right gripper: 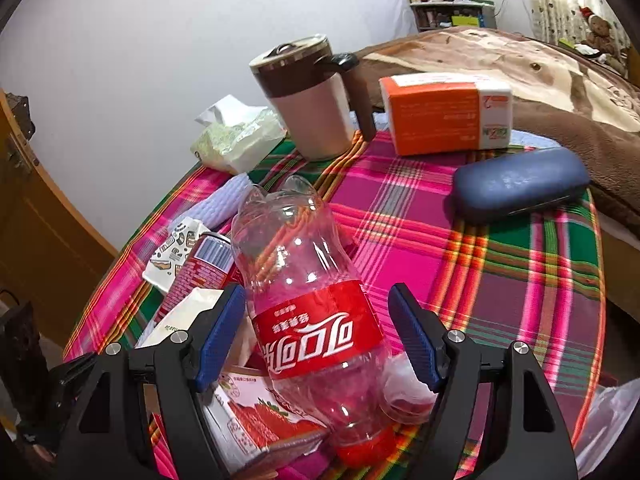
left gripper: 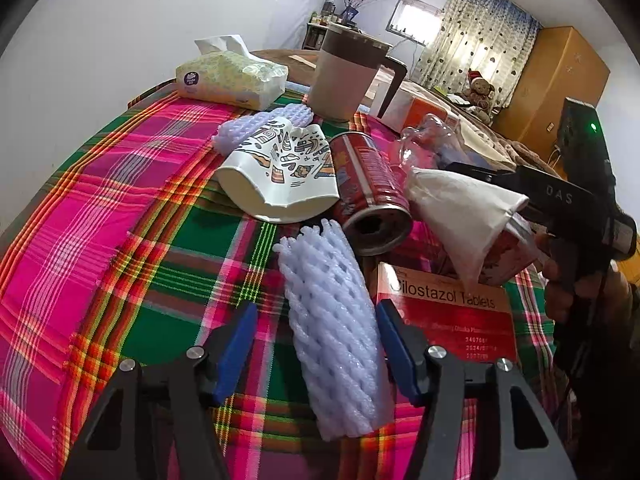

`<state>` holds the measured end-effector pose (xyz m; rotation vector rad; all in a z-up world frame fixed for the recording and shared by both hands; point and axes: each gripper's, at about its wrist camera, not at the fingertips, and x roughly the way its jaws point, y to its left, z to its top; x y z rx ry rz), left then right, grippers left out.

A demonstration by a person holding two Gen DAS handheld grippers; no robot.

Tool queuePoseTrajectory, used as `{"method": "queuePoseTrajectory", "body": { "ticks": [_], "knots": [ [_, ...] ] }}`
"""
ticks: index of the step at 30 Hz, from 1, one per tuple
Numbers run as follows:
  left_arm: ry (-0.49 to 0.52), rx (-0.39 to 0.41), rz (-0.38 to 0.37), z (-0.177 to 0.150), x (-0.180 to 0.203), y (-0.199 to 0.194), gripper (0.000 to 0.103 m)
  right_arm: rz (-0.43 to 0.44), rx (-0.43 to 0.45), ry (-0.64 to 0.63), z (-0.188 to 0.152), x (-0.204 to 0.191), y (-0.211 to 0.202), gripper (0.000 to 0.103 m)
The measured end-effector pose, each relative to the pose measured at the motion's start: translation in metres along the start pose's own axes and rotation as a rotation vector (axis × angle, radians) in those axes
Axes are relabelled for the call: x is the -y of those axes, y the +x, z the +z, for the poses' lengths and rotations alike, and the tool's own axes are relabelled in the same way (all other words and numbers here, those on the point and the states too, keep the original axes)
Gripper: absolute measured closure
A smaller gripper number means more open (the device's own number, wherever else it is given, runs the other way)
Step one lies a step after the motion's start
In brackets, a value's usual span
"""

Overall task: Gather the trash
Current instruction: 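Grasp the clear Coca-Cola bottle with the right gripper while the left gripper grasps the white foam net, then lift both items and carry them over the white bin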

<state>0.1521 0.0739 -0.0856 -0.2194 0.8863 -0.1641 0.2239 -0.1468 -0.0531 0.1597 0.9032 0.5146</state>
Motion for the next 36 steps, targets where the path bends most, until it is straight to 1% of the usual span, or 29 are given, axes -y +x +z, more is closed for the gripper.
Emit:
{"method": "queuePoseTrajectory", "body": {
  "ticks": [5,8,12,14,16,17,19,20,23,29,31,36],
  "knots": [
    [0.023,-0.022,0.020,0.002,-0.002,0.000,0.041,-0.001,-0.040,-0.032,0.003,-0.007,0.006,0.027],
    [0.037,-0.042,0.056,0.004,-0.004,0.000,0.041,-0.023,-0.063,-0.056,0.003,-0.011,0.008,0.027],
    [0.021,-0.040,0.064,0.003,-0.006,-0.001,0.041,-0.034,-0.056,-0.054,0.001,-0.008,0.005,0.028],
    [0.018,-0.036,0.069,0.003,-0.006,0.000,0.042,-0.034,-0.051,-0.046,0.001,-0.006,0.004,0.034],
    [0.015,-0.037,0.071,0.004,-0.005,0.001,0.042,-0.041,-0.051,-0.047,0.000,-0.008,0.004,0.034],
    [0.008,-0.035,0.070,0.004,-0.006,0.001,0.044,-0.046,-0.050,-0.053,0.000,-0.009,0.004,0.034],
    [-0.006,-0.029,0.075,0.007,-0.009,0.002,0.050,-0.045,-0.048,-0.055,0.000,-0.010,0.005,0.034],
    [-0.006,-0.028,0.079,0.008,-0.009,0.002,0.055,-0.045,-0.047,-0.054,0.000,-0.010,0.005,0.034],
    [0.010,-0.027,0.085,0.009,-0.009,0.003,0.065,-0.051,-0.049,-0.060,0.001,-0.011,0.006,0.034],
    [0.007,-0.003,0.058,0.009,-0.010,0.002,0.070,-0.077,-0.037,-0.061,-0.001,-0.012,0.005,0.035],
    [0.003,0.017,0.046,0.009,-0.010,0.000,0.070,-0.084,-0.032,-0.058,-0.002,-0.011,0.004,0.035],
    [0.003,0.046,0.045,0.011,-0.009,-0.005,0.070,-0.093,-0.015,-0.048,-0.003,-0.012,0.003,0.036]
  ]
}}
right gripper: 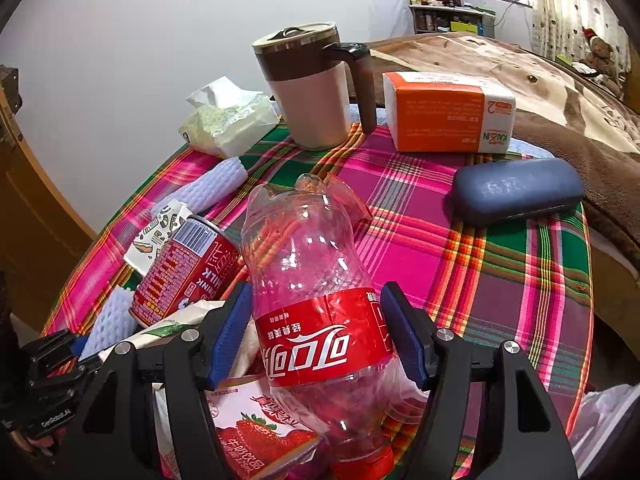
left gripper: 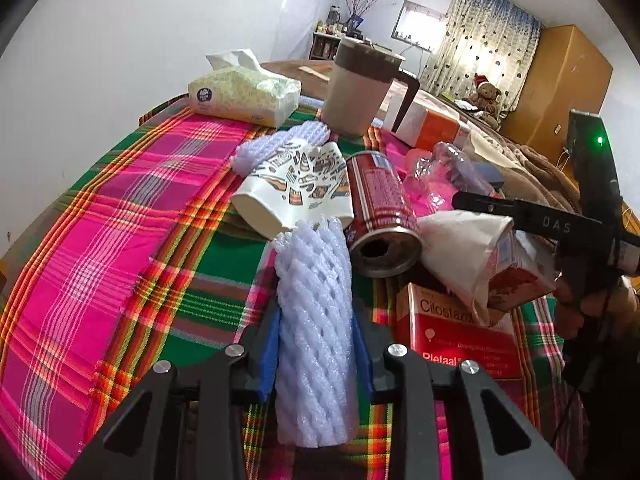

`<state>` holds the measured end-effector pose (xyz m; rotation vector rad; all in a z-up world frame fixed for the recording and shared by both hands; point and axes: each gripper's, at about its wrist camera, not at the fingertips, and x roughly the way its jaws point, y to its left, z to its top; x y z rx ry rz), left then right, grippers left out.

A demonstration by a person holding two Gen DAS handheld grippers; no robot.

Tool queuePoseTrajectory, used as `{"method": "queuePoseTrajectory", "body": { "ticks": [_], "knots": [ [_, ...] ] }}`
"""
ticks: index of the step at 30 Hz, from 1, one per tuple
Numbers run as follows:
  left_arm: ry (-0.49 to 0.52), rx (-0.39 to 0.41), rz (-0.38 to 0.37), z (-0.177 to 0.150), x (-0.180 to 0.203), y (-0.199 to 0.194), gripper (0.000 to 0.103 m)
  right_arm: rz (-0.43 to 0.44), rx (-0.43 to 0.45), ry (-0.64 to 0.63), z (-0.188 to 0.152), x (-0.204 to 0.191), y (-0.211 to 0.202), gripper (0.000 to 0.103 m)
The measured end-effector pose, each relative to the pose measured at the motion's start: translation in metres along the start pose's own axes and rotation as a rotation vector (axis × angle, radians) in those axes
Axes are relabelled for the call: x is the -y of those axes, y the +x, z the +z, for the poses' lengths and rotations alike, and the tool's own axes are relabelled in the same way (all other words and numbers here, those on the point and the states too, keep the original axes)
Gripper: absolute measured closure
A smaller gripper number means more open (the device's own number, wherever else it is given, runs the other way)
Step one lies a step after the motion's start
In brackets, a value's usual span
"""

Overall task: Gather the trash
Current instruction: 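Lift both items and carry them over the white bin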

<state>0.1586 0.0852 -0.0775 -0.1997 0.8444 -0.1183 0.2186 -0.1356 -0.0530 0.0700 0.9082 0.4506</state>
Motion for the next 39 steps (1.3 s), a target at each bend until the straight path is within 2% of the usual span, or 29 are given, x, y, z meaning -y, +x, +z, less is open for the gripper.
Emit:
{"method": "queuePoseTrajectory", "body": {
  "ticks": [22,28,39],
  "knots": [
    [0.045,0.107,-0.024,0.016,0.028,-0.042,0.070,0.046,0.112,0.058,0.007,-0.002,-0.052,0.037],
    [0.082,0.129,-0.048,0.021,0.047,-0.053,0.070,0.048,0.143,0.078,0.002,0.000,-0.077,0.037],
    [0.168,0.117,-0.130,0.016,0.103,-0.055,0.070,-0.001,0.191,0.154,-0.033,0.029,-0.124,0.036]
  ]
}}
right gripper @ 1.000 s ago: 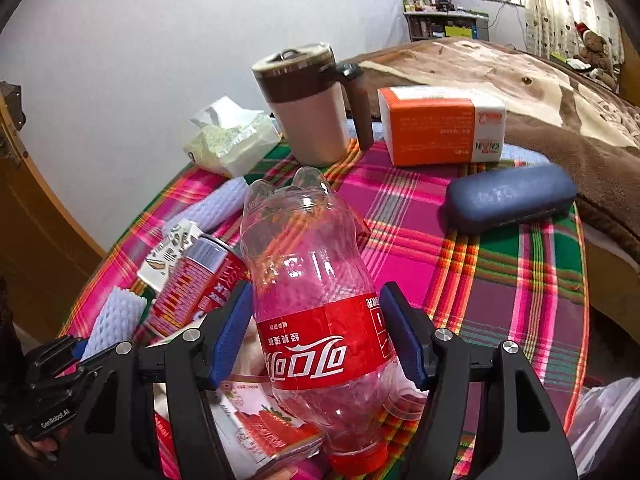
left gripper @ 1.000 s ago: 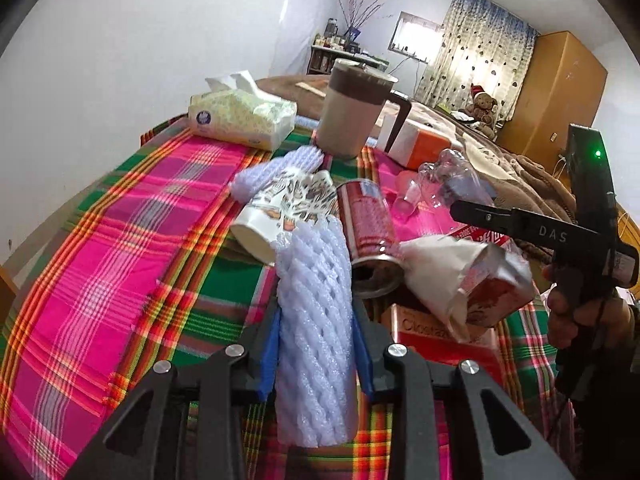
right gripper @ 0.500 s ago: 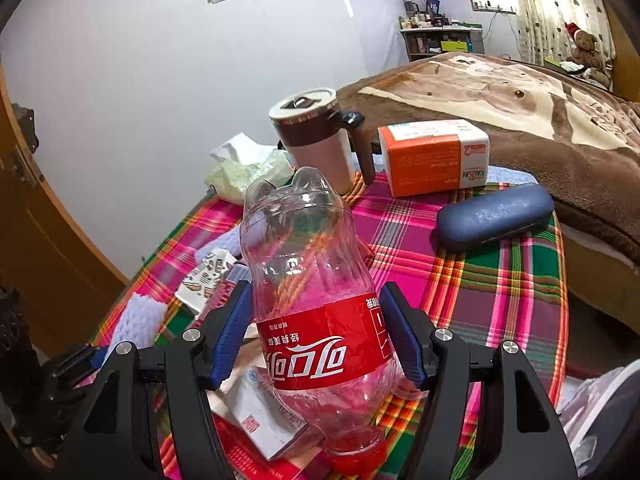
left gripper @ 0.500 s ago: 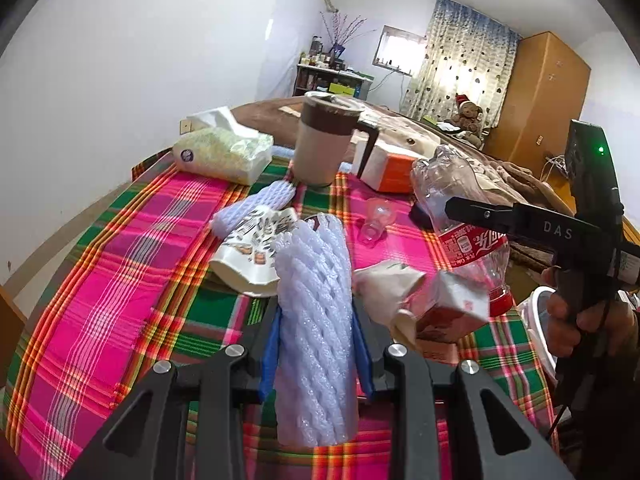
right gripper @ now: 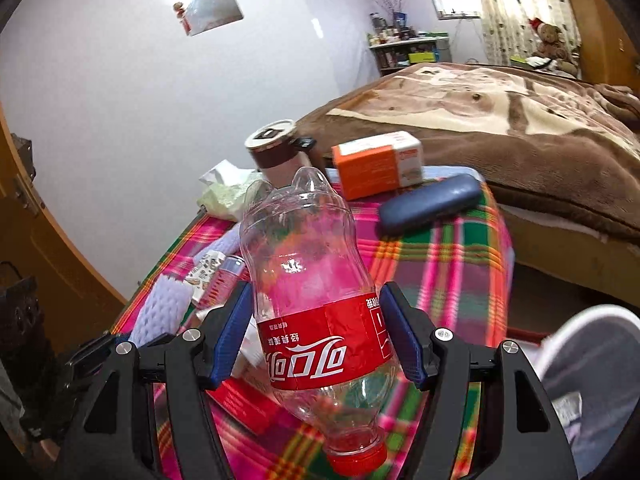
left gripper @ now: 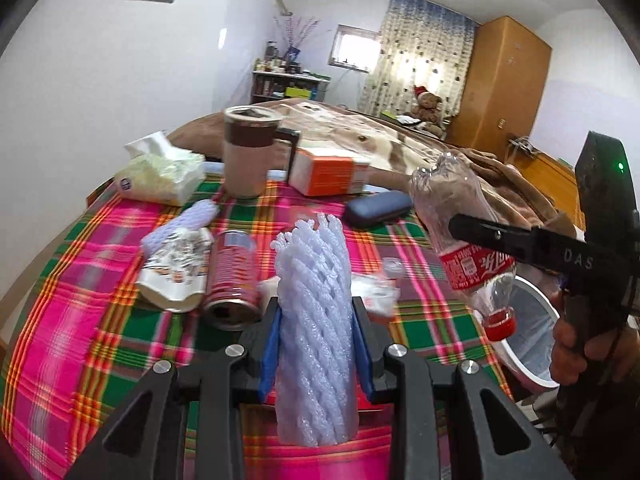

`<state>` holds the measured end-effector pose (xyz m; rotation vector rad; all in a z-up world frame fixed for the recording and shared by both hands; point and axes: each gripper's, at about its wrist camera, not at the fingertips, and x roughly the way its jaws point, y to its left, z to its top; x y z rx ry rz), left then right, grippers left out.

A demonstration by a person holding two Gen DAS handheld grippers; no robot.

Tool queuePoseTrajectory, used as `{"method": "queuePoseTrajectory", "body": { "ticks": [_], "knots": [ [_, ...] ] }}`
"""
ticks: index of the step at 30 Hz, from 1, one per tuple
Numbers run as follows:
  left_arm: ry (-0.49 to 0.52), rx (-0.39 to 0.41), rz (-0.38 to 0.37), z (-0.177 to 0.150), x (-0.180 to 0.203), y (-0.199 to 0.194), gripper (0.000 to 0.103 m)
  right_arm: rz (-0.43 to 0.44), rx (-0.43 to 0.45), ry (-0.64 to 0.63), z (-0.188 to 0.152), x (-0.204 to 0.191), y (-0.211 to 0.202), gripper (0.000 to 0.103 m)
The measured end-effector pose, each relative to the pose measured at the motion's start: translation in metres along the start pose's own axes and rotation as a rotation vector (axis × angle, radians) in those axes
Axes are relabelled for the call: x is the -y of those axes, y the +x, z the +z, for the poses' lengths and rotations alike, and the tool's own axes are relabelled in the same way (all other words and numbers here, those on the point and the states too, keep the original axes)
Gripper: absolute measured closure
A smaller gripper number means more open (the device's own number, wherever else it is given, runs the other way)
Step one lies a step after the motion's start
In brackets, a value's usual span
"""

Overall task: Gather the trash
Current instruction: 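Lift both items and carry them over the white bin, then open both grippers to drop the bottle and foam net into the bin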

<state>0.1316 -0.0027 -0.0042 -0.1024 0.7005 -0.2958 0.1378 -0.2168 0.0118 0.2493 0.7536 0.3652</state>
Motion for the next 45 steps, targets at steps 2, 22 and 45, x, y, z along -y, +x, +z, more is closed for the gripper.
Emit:
{"method": "queuePoseTrajectory", "body": {
  "ticks": [2,22,45],
  "knots": [
    [0.014,-0.001,-0.021,0.000,0.012,0.001,0.070,-0.019,0.007,0.017,-0.005,0.008,-0.008,0.036],
    [0.275,-0.045,-0.256,-0.012,0.196,0.037,0.070,-0.372,0.113,0.182,-0.063,0.105,-0.108,0.036],
    [0.329,-0.159,-0.348,-0.033,0.280,0.096,0.050,-0.514,-0.002,0.323,-0.099,0.180,-0.101,0.035]
  ]
}}
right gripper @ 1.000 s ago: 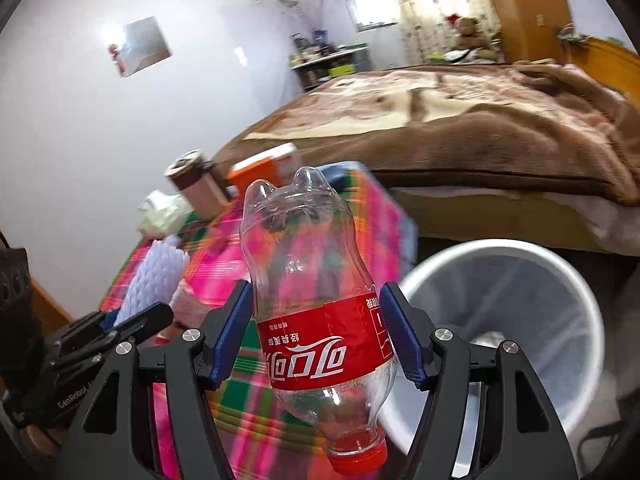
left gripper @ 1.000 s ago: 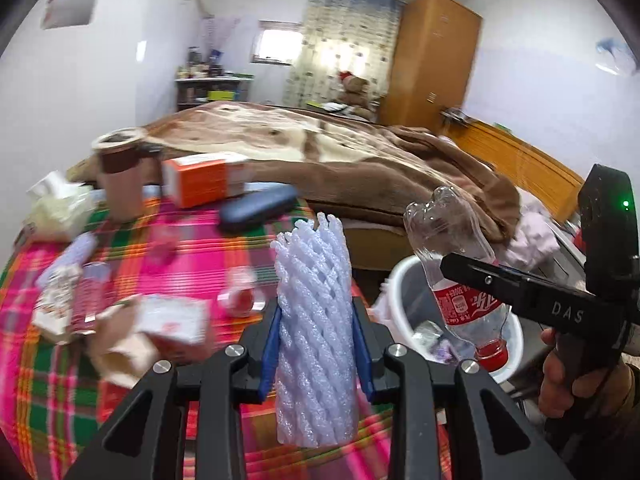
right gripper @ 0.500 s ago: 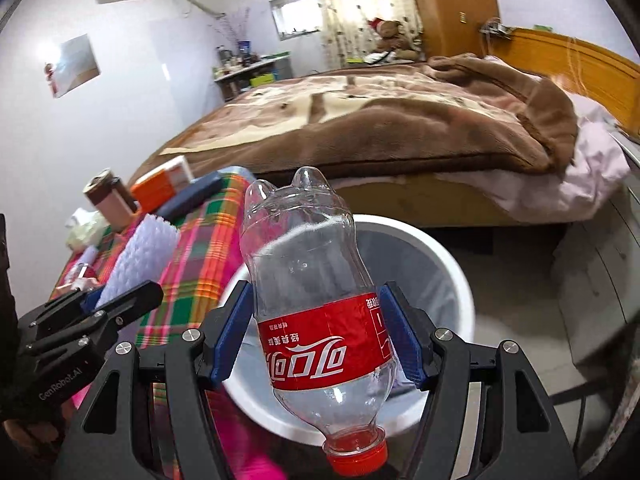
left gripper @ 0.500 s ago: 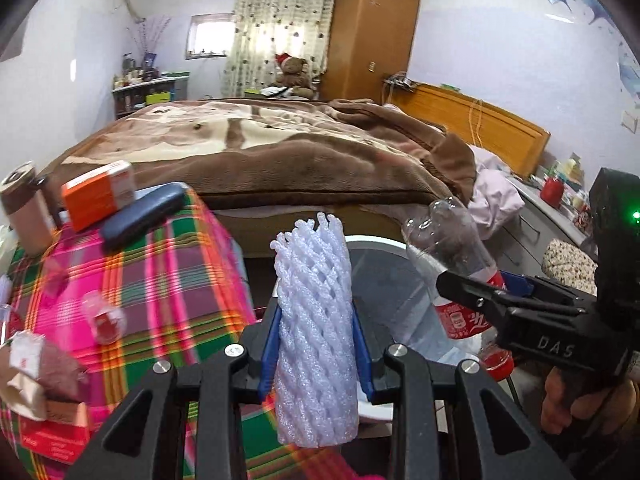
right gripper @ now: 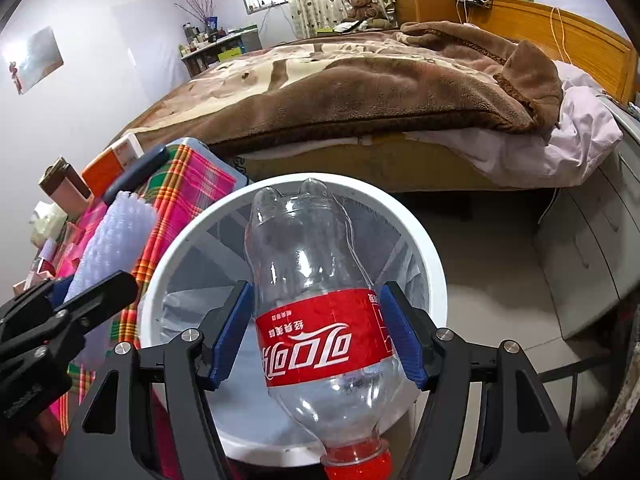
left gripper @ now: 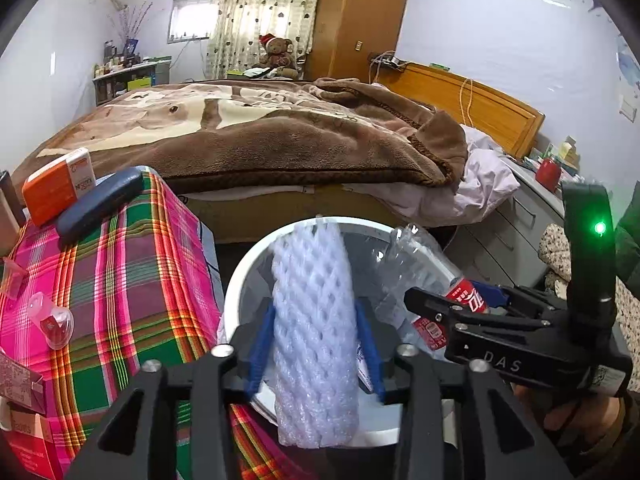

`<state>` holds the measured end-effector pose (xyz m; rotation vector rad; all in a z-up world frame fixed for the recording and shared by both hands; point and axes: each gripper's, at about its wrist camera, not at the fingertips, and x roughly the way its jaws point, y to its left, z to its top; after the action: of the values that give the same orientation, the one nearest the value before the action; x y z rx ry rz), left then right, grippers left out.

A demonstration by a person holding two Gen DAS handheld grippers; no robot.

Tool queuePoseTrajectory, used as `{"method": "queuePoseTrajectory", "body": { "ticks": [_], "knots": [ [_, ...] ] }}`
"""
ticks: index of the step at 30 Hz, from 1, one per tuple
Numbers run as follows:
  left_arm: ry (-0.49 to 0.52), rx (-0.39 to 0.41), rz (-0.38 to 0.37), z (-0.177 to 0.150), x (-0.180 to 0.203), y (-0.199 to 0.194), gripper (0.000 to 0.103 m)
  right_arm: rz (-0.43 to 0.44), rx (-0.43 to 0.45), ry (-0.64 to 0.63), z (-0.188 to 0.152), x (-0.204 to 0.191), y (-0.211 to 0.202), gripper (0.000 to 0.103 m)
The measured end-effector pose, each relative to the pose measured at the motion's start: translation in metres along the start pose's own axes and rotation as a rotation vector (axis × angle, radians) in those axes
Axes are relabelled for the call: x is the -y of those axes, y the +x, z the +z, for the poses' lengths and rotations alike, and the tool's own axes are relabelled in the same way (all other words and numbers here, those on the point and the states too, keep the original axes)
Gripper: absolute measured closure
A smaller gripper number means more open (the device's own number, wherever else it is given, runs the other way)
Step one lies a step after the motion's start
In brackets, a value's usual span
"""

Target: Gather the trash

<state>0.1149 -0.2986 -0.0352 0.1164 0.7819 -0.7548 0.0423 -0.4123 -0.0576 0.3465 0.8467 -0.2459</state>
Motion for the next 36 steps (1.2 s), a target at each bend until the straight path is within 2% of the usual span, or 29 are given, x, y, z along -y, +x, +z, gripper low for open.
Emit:
{"method": "queuePoseTrajectory", "body": {
  "ticks": [2,3,9,18,23,30,36],
  "knots": [
    [-0.026,0.004,-0.008,0.000,-0.006,-0.002,0.046,0.009,0.000,0.007,-0.001,0.003,-0.001,0.025],
    [-0.029,0.007,-0.010,0.000,-0.008,-0.003,0.045,0.014,0.005,0.011,0.000,0.004,-0.002,0.023],
    [-0.053,0.014,0.005,-0.003,-0.021,-0.011,0.045,-0.003,0.018,-0.002,0.000,-0.001,-0.006,0.022],
    [-0.091,0.052,0.042,-0.009,-0.044,-0.041,0.045,0.016,0.052,0.015,-0.002,-0.012,-0.018,0.022],
    [-0.128,0.082,0.066,-0.017,-0.067,-0.065,0.045,0.032,0.081,-0.005,-0.005,-0.032,-0.027,0.022],
    [-0.155,0.120,0.163,-0.035,-0.111,-0.102,0.045,0.118,0.114,-0.051,-0.009,-0.077,-0.032,0.022],
    [-0.232,0.136,0.230,-0.051,-0.161,-0.127,0.045,0.183,0.115,-0.106,-0.012,-0.119,-0.024,0.022]
  ]
}}
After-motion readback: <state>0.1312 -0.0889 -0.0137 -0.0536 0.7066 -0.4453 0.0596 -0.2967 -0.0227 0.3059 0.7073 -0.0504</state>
